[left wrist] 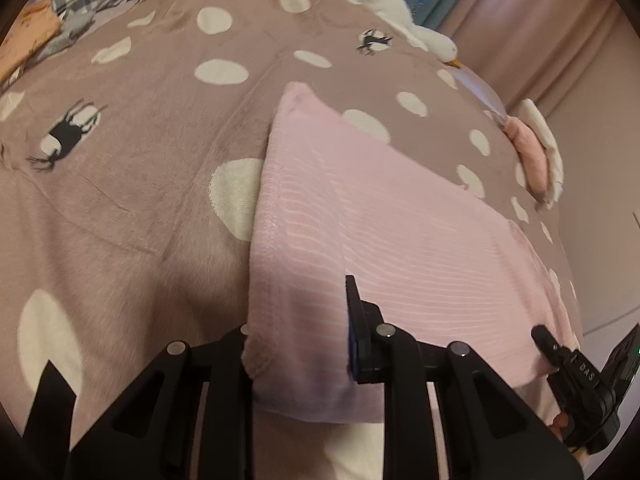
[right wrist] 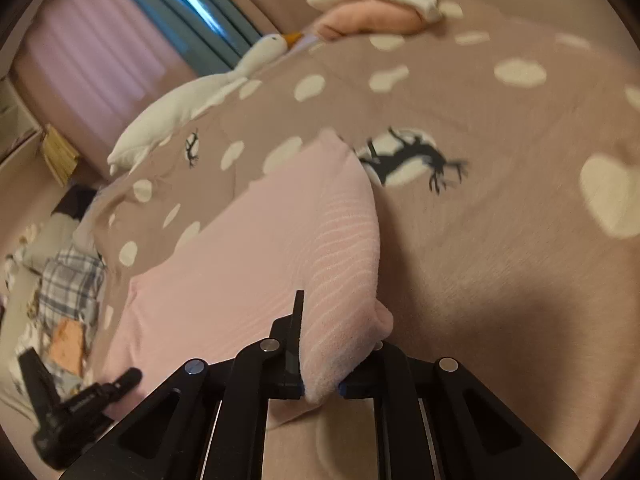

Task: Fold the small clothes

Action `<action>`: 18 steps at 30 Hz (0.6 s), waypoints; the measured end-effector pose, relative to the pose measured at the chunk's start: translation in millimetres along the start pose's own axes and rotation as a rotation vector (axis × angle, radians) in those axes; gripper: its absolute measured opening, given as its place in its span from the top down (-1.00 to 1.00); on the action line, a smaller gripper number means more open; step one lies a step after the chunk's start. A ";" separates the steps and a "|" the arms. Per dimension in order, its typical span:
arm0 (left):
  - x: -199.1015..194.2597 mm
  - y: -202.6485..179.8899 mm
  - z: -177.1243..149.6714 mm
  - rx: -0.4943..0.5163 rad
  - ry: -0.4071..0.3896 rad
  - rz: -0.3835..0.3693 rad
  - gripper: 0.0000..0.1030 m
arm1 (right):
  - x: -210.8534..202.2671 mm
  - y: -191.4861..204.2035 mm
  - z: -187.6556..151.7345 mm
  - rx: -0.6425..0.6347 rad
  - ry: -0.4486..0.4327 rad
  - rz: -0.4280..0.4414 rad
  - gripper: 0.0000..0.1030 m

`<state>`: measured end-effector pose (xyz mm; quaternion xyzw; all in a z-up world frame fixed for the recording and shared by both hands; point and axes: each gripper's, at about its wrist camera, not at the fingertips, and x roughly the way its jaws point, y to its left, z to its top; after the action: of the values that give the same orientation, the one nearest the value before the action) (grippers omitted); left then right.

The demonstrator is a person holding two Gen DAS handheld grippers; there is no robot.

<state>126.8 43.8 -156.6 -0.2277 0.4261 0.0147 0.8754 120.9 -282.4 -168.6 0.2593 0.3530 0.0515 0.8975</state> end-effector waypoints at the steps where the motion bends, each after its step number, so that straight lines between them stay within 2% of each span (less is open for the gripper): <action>1: -6.5 -2.0 -3.3 0.012 0.006 -0.005 0.58 | -7.1 3.3 0.5 -0.018 0.006 -0.027 0.78; 4: -23.8 -6.2 -15.9 0.048 0.030 -0.028 0.57 | -27.2 9.9 -0.7 -0.077 -0.011 -0.072 0.78; 10: -36.6 -12.3 -32.9 0.100 0.048 0.016 0.53 | -49.9 9.3 0.8 -0.086 -0.010 -0.049 0.78; 18: -32.6 -9.9 -39.1 0.103 0.076 0.055 0.32 | -47.4 22.0 1.9 -0.137 -0.037 -0.080 0.78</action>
<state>79.3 24.3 -149.1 -0.1709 0.4655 0.0082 0.8684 88.8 -277.3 -127.6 0.1840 0.3421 0.0347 0.9208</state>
